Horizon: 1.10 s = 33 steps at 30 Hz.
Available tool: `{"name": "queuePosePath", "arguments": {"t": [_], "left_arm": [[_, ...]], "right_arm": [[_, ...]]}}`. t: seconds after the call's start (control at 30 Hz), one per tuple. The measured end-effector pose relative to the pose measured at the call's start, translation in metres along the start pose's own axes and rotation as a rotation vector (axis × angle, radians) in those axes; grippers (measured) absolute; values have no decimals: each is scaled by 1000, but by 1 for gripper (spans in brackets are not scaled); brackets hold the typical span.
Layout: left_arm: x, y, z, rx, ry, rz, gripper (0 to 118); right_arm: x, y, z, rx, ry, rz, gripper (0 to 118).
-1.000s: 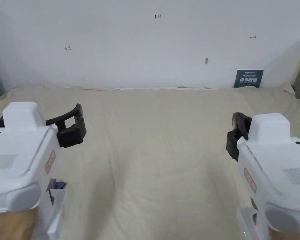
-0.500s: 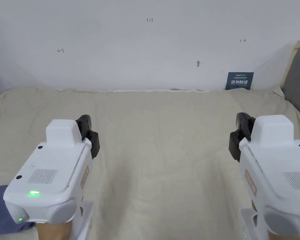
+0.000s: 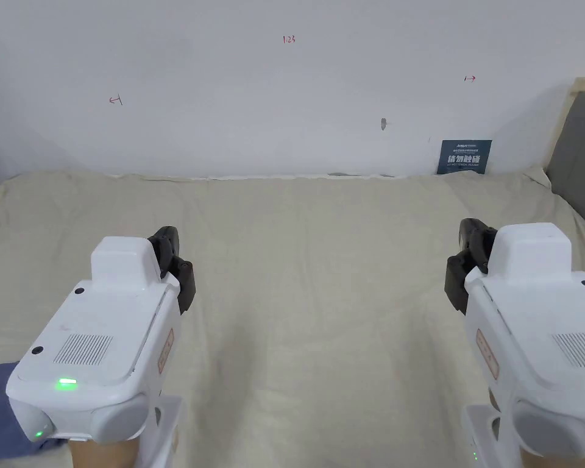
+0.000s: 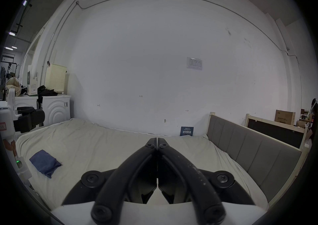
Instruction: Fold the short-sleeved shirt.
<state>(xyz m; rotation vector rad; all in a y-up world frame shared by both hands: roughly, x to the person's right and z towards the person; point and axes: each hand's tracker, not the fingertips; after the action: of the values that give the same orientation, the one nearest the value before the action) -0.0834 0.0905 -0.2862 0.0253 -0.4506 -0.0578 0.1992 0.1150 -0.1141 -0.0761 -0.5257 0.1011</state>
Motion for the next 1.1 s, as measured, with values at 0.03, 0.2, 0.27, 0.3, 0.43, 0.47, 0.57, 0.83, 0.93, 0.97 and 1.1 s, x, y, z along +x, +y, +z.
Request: {"name": "queuePosePath", "arguments": {"t": [0.03,0.2,0.27,0.3,0.43,0.47,0.57,0.83,0.93,0.97,1.1], "left_arm": [[-2,0,-1,-2,-1,3,0],[-1,0,1,-6,1,3,0],[-3,-1,1,-8,1,6,0],[-3,-1,1,-9,0,9,0],[-5,-1,1,-13,0,16,0],[-3,-1,3,-13,0,19,0],[-4,-1,3,-11,1,23,0],[-3,-1,4,-14,-3,20,0],[-3,-1,4,-9,-7,24,0],[-3,-1,4,-3,-15,29,0],[-2,-1,4,-4,-16,26,0]], "right_arm": [[0,0,0,1,-1,1,2],[1,0,1,-1,6,-11,2],[1,0,1,-1,6,-14,2],[1,0,1,0,6,-15,2],[2,-1,2,6,9,-14,2],[2,-1,3,6,10,-13,2],[2,-1,3,6,8,-7,2],[2,0,4,6,4,-6,2],[2,0,5,7,3,-4,2],[2,0,5,6,4,-4,2],[2,1,5,7,3,-2,2]]}}
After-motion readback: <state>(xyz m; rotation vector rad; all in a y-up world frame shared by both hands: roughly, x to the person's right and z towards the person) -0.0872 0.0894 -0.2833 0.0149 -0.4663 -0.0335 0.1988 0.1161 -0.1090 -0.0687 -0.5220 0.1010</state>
